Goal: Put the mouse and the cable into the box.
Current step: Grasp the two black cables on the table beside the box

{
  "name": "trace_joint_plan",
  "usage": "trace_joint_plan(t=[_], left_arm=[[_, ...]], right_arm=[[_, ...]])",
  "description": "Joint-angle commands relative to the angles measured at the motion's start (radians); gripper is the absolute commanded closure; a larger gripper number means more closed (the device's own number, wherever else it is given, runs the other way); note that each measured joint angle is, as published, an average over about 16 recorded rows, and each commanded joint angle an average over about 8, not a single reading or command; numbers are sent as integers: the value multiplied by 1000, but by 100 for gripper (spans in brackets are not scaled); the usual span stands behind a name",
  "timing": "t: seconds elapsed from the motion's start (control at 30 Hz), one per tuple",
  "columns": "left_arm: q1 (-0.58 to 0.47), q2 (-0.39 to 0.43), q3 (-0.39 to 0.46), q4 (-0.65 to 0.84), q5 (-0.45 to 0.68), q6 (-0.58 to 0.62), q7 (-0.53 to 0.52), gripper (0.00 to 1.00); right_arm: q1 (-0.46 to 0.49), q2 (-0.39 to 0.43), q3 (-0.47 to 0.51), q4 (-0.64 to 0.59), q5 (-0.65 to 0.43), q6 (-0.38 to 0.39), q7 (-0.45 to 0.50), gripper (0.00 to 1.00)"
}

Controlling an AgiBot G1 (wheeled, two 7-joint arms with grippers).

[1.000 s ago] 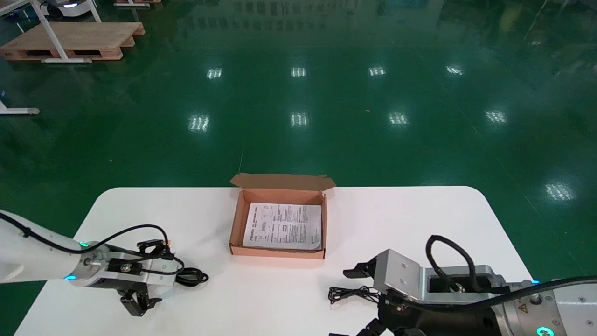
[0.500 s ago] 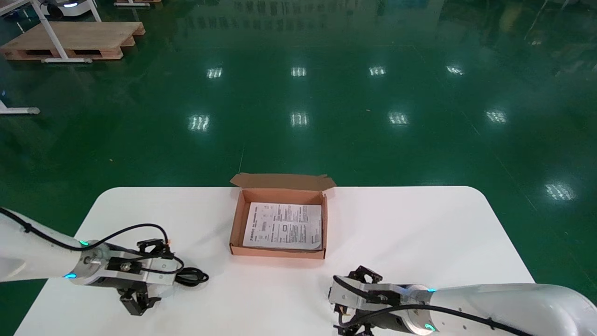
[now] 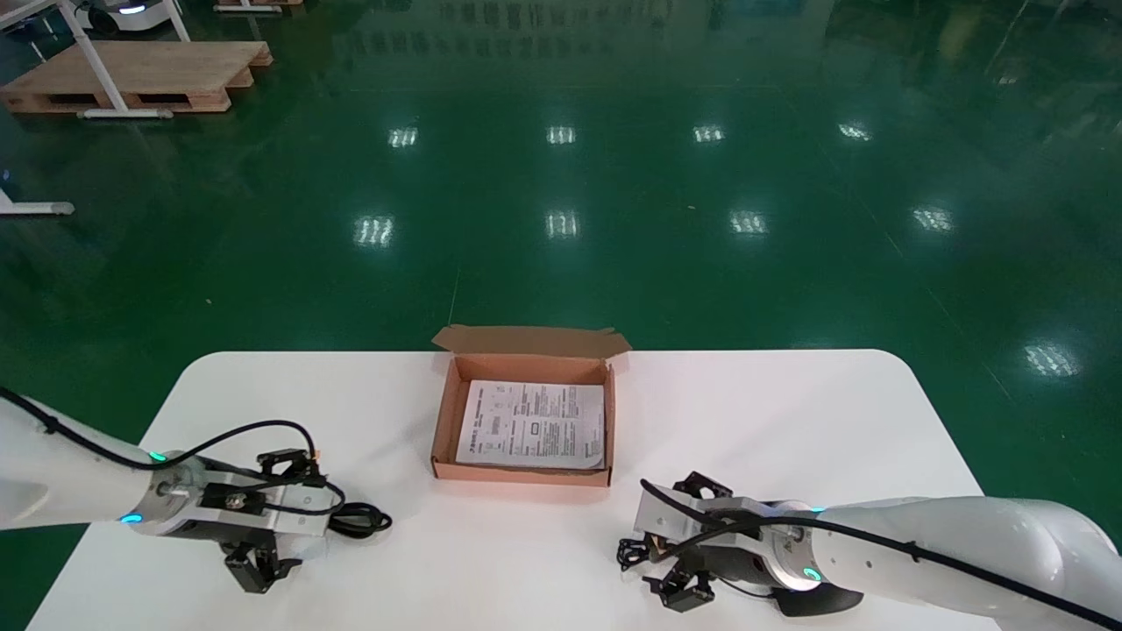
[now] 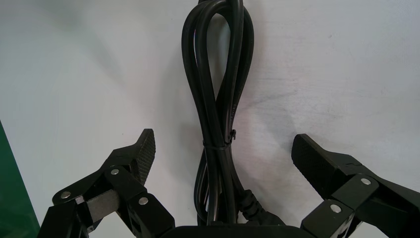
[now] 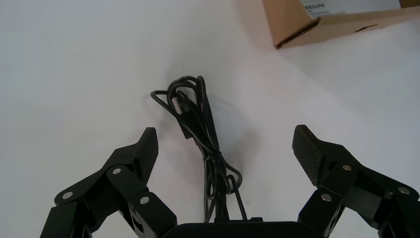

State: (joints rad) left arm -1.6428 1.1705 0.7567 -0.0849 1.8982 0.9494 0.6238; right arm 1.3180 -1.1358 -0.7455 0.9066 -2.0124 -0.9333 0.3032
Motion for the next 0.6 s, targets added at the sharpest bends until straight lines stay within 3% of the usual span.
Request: trace_joint_plan(t=[0.03,0.27,0.3,0.37,0.53,0.6], left_arm=[[-2,2,-1,7,-1,-1,5,0],[-7,6,-3,24,-5,-4,17,0],[-8,7,-3,26,-5,-4,19,4],[-8,8,-3,29,-5,-5,21,25],[-9,9,-4,35,-6,-6,23,88],[-9,9,-4,35,-6,-6,23,100]], right_arm=[[9,0,3,-7,11,-9,-4,0],[15,-5,-6,-24,0,-23,-7,0],[16,-6,-7,-28,-2,-23,-6,0],[19,-9,-10,-36,-6,-25,-5,1],[24,-13,-13,-47,-12,-28,-4,62],[24,-13,-13,-47,-12,-28,-4,88]])
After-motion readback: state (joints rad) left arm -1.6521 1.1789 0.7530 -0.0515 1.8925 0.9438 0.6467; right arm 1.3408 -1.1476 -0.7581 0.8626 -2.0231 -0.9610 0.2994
